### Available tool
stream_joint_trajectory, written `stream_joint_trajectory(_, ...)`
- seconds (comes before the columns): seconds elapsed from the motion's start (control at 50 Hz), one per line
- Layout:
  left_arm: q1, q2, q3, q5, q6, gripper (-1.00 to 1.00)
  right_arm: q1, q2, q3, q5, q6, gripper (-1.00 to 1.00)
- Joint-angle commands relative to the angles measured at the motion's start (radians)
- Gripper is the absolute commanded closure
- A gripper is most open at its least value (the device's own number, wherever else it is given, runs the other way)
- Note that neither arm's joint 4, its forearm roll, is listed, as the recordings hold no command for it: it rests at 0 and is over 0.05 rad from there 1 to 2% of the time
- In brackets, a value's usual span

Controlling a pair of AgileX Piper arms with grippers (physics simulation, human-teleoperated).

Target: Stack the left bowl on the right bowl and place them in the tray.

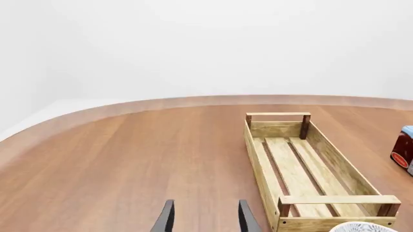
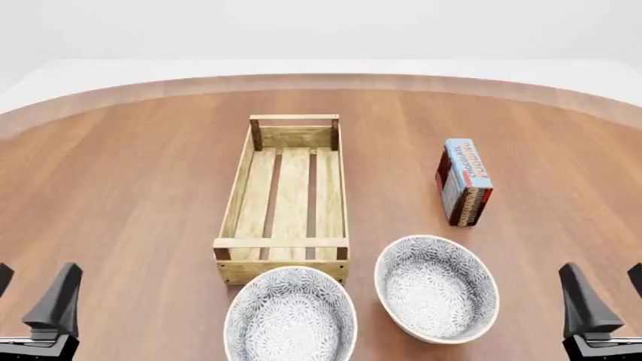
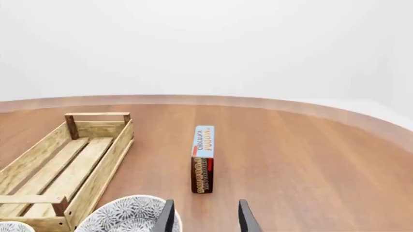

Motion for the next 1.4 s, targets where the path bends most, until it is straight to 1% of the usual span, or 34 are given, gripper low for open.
stream_joint_trajectory(0.02,0.0,0.005,-0.003,-0.001,0.0,-1.0,0.006,0.008,-0.002,0.0,0.008,-1.0)
stream_joint_trajectory(0.12,0.0,0.005,-0.003,-0.001,0.0,-1.0,0.012,0.039,0.0,-0.018,0.008,-1.0)
stream_joint_trajectory(0.22,0.0,0.005,-0.003,-0.001,0.0,-1.0,0.007,0.09,0.0,-0.05,0.025,-1.0)
stream_joint_trajectory(0.26,0.0,0.005,-0.003,-0.001,0.0,-1.0,0.03,0.098,-0.003,-0.049,0.038,-1.0)
stream_joint_trajectory(0.34,0.0,0.005,-0.003,-0.001,0.0,-1.0,0.044,0.035,-0.088,0.092,0.012,-1.0)
stream_joint_trajectory(0.38,0.0,0.005,-0.003,-0.001,0.0,-1.0,0.081,0.058,-0.159,0.153,0.041,-1.0)
stream_joint_trajectory(0.42,0.0,0.005,-0.003,-0.001,0.0,-1.0,0.114,0.076,-0.209,0.2,0.035,-1.0)
stream_joint_trajectory(0.44,0.0,0.005,-0.003,-0.001,0.0,-1.0,0.125,0.095,-0.241,0.225,0.011,-1.0)
stream_joint_trajectory(0.46,0.0,0.005,-0.003,-0.001,0.0,-1.0,0.15,0.117,-0.271,0.247,-0.003,-1.0)
stream_joint_trajectory(0.48,0.0,0.005,-0.003,-0.001,0.0,-1.0,0.15,0.117,-0.272,0.247,-0.003,-1.0)
stream_joint_trajectory(0.54,0.0,0.005,-0.003,-0.001,0.0,-1.0,0.205,0.188,-0.366,0.315,-0.028,-1.0)
stream_joint_trajectory(0.58,0.0,0.005,-0.003,-0.001,0.0,-1.0,0.232,0.245,-0.416,0.349,-0.005,-1.0)
stream_joint_trajectory(0.6,0.0,0.005,-0.003,-0.001,0.0,-1.0,0.25,0.246,-0.459,0.386,-0.009,-1.0)
stream_joint_trajectory(0.64,0.0,0.005,-0.003,-0.001,0.0,-1.0,0.293,0.282,-0.496,0.415,-0.007,-1.0)
stream_joint_trajectory(0.68,0.0,0.005,-0.003,-0.001,0.0,-1.0,0.3,0.306,-0.515,0.431,-0.012,-1.0)
stream_joint_trajectory(0.7,0.0,0.005,-0.003,-0.001,0.0,-1.0,0.337,0.359,-0.544,0.451,0.004,-1.0)
stream_joint_trajectory(0.78,0.0,0.005,-0.003,-0.001,0.0,-1.0,0.368,0.42,-0.586,0.487,0.008,-1.0)
stream_joint_trajectory(0.82,0.0,0.005,-0.003,-0.001,0.0,-1.0,0.4,0.471,-0.604,0.49,0.043,-1.0)
stream_joint_trajectory(0.86,0.0,0.005,-0.003,-0.001,0.0,-1.0,0.428,0.501,-0.628,0.505,0.048,-1.0)
stream_joint_trajectory(0.88,0.0,0.005,-0.003,-0.001,0.0,-1.0,0.423,0.516,-0.633,0.517,0.044,-1.0)
stream_joint_trajectory(0.9,0.0,0.005,-0.003,-0.001,0.0,-1.0,0.453,0.543,-0.642,0.518,0.064,-1.0)
stream_joint_trajectory(0.92,0.0,0.005,-0.003,-0.001,0.0,-1.0,0.453,0.543,-0.642,0.518,0.064,-1.0)
stream_joint_trajectory(0.94,0.0,0.005,-0.003,-0.001,0.0,-1.0,0.5,0.593,-0.664,0.516,0.088,-1.0)
stream_joint_trajectory(0.96,0.0,0.005,-0.003,-0.001,0.0,-1.0,0.5,0.593,-0.665,0.516,0.088,-1.0)
stream_joint_trajectory(1.0,0.0,0.005,-0.003,-0.001,0.0,-1.0,0.541,0.622,-0.693,0.537,0.125,-1.0)
stream_joint_trajectory(1.04,0.0,0.005,-0.003,-0.001,0.0,-1.0,0.564,0.666,-0.705,0.538,0.14,-1.0)
stream_joint_trajectory(1.08,0.0,0.005,-0.003,-0.001,0.0,-1.0,0.6,0.703,-0.717,0.534,0.175,-1.0)
stream_joint_trajectory(1.14,0.0,0.005,-0.003,-0.001,0.0,-1.0,0.616,0.722,-0.735,0.547,0.171,-1.0)
stream_joint_trajectory(1.18,0.0,0.005,-0.003,-0.001,0.0,-1.0,0.652,0.756,-0.75,0.55,0.197,-1.0)
stream_joint_trajectory(1.22,0.0,0.005,-0.003,-0.001,0.0,-1.0,0.662,0.777,-0.769,0.569,0.177,-1.0)
stream_joint_trajectory(1.24,0.0,0.005,-0.003,-0.001,0.0,-1.0,0.675,0.789,-0.772,0.567,0.195,-1.0)
stream_joint_trajectory(1.3,0.0,0.005,-0.003,-0.001,0.0,-1.0,0.675,0.8,-0.802,0.6,0.179,-1.0)
stream_joint_trajectory(1.36,0.0,0.005,-0.003,-0.001,0.0,-1.0,0.7,0.826,-0.812,0.602,0.193,-1.0)
stream_joint_trajectory(1.4,0.0,0.005,-0.003,-0.001,0.0,-1.0,0.703,0.831,-0.822,0.607,0.182,-1.0)
